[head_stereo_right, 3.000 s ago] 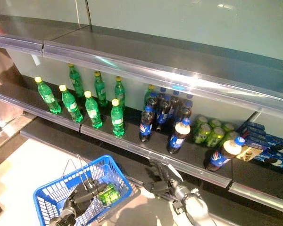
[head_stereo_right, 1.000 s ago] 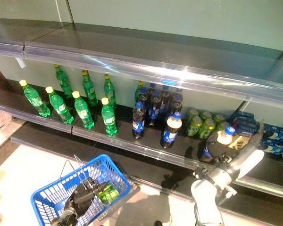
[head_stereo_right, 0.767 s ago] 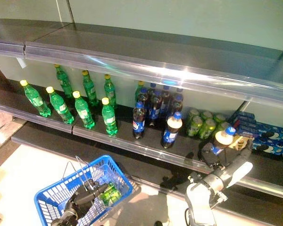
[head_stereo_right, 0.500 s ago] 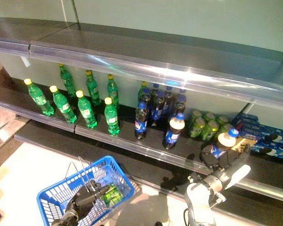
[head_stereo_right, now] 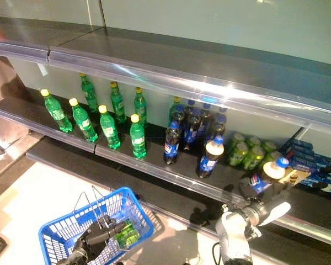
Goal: Pick up the drink and place into the basket.
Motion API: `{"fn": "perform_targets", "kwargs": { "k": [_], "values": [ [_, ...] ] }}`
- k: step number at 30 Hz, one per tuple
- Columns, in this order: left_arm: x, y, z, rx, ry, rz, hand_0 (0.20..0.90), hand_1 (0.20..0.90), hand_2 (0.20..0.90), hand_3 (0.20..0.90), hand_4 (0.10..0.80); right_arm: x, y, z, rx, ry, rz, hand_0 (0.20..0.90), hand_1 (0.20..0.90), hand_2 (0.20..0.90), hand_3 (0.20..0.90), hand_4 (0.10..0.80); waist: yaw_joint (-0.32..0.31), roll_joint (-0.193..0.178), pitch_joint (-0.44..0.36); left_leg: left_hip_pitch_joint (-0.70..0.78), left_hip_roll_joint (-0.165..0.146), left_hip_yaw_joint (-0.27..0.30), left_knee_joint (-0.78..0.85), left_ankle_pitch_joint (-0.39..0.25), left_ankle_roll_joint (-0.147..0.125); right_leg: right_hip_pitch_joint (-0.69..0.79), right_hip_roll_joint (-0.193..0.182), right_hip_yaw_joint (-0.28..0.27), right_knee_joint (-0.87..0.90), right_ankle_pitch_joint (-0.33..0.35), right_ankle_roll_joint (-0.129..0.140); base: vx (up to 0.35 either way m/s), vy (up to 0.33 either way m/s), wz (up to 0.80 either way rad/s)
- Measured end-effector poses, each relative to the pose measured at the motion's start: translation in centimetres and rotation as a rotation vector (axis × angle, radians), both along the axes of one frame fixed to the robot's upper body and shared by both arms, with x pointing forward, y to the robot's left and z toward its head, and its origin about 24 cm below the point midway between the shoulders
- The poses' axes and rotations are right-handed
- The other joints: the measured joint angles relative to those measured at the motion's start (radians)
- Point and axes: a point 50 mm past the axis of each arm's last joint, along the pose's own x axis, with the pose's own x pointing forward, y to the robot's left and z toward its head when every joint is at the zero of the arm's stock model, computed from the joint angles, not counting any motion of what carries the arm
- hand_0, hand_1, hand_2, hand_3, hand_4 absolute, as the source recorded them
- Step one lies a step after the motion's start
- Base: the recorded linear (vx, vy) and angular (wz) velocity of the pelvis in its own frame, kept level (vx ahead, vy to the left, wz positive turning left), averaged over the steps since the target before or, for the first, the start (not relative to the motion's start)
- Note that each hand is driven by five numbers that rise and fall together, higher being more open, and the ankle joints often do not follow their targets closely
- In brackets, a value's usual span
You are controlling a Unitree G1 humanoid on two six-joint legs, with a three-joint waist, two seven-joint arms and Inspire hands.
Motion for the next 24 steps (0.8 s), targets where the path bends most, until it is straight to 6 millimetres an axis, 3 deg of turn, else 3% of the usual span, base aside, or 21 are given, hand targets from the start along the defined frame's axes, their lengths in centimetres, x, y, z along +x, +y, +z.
{"fn": "perform_targets", "kwargs": {
  "k": [13,24],
  "values": [
    [-0.3,0.1,-0.2,0.013,0.029,-0.049,0.3,0.3,0.3,0.2,0.1,0.3,-3.4,0.1,-0.03,0.032,-0.05,0.9,0.9,0.9,0.9,0.8,0.029,0.018,0.012,-0.004,0.001,-0.008,0.0,0.001,-0.001,0.001,0.001,-0.004,0.004,0.0,0.0,0.033,-0.038,0.02],
    [0.0,-0.1,-0.1,0.014,0.024,-0.065,0.3,0.3,0.3,0.2,0.1,1.0,-5.0,0.4,0.036,-0.004,-0.113,0.9,0.9,0.9,0.9,0.8,0.03,0.041,0.048,-0.02,0.001,-0.014,0.001,0.003,-0.002,-0.01,0.002,-0.007,0.004,0.0,-0.001,-0.007,-0.027,0.01]
  ]
}}
